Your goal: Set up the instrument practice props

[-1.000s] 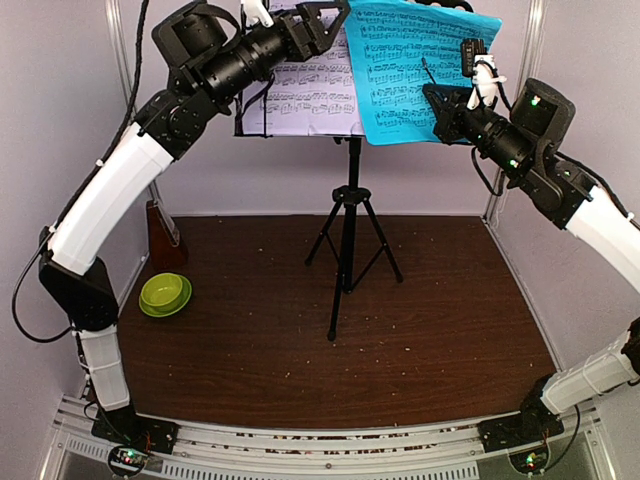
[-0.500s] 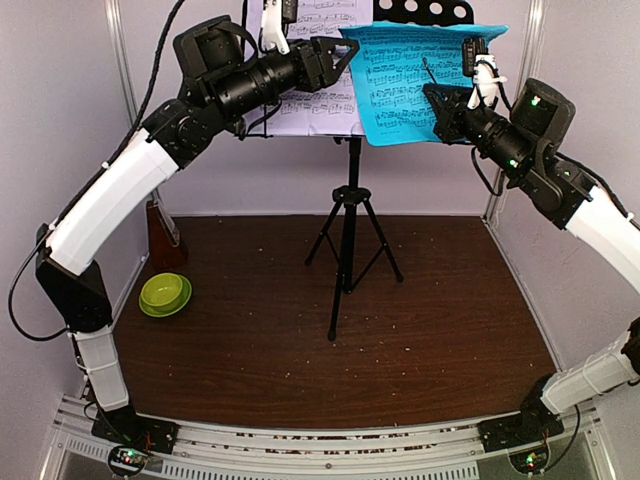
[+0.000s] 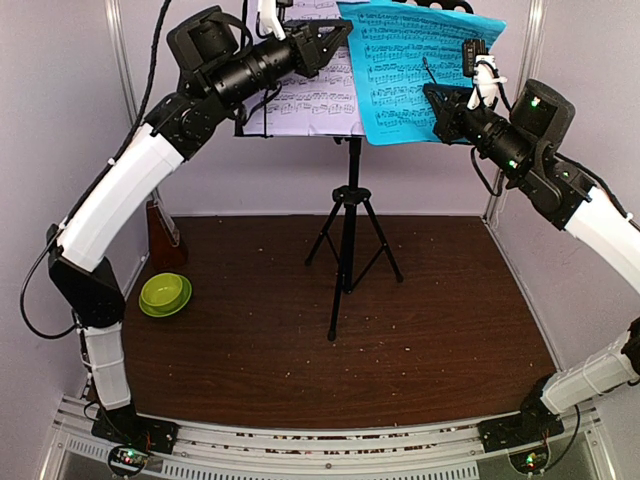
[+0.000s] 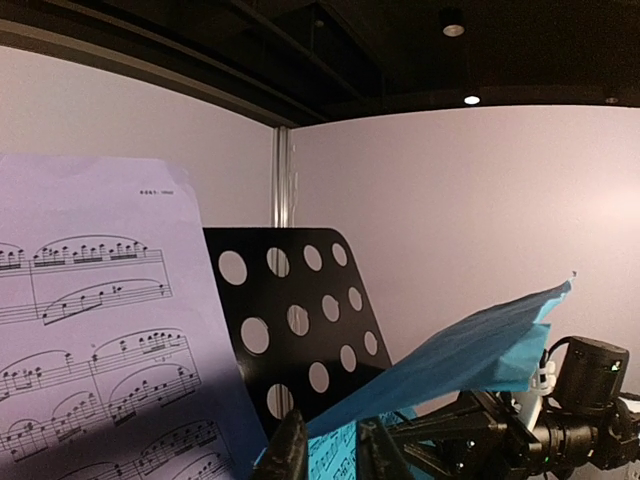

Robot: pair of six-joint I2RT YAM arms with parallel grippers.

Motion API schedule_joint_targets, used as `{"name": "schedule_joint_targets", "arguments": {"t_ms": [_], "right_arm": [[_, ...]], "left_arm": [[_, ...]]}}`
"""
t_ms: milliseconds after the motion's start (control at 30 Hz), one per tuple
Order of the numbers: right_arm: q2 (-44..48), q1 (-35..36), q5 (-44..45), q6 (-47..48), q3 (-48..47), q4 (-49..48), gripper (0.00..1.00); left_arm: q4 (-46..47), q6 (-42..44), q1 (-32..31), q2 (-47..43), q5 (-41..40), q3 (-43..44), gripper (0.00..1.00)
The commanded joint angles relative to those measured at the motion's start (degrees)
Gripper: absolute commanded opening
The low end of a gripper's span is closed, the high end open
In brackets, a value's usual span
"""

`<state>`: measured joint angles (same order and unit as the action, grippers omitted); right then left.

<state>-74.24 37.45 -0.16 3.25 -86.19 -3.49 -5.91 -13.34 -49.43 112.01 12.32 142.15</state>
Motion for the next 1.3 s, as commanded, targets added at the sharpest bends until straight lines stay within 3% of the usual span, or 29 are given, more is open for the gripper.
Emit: {"name": "schedule_joint_targets", "arguments": {"t_ms": [0,167,333,433,1067,1100,1200,1267], "right_arm": [[1.1,-0.13,-1.22,0.62,-0.03,-3.55,0.0],[1.02,-0.1,-1.79,0.63,-0.03,-3.55,0.0],[0.89,-0.12,-2.02,0.54,-0.03,-3.62,0.0],[0.77,-0.11,-2.15,0.4,-0.09,-3.61,0.0],[-0.43,-0.02,-2.57,-0.17,-1.07,-3.45,0.0],[-0.46,-0.03,-2.56,-0.17,-1.08,-3.5,0.0],[-0.58,-0.01,-2.5,-0.17,-1.17,-3.56,0.0],[-0.64,-0.01,-2.55,-0.22,-1.25,-3.56,0.0]], "left_arm": [[2.6,2.14,0.37,1.19,3.5,1.57,0.19],[2.68,3.77,0.34,1.68,4.73,1.56,0.17],[3.8,5.48,0.47,1.83,3.25,2.0,0.03],[4.29,6.11,0.64,2.43,2.47,3.04,0.0],[4.44,8.67,2.14,4.18,2.57,6.78,0.0],[4.15,8.73,2.19,3.66,3.11,6.06,0.03],[4.84,8.72,2.23,1.54,4.15,2.01,0.31],[5.15,8.62,2.31,0.52,3.99,-0.21,0.39]]}}
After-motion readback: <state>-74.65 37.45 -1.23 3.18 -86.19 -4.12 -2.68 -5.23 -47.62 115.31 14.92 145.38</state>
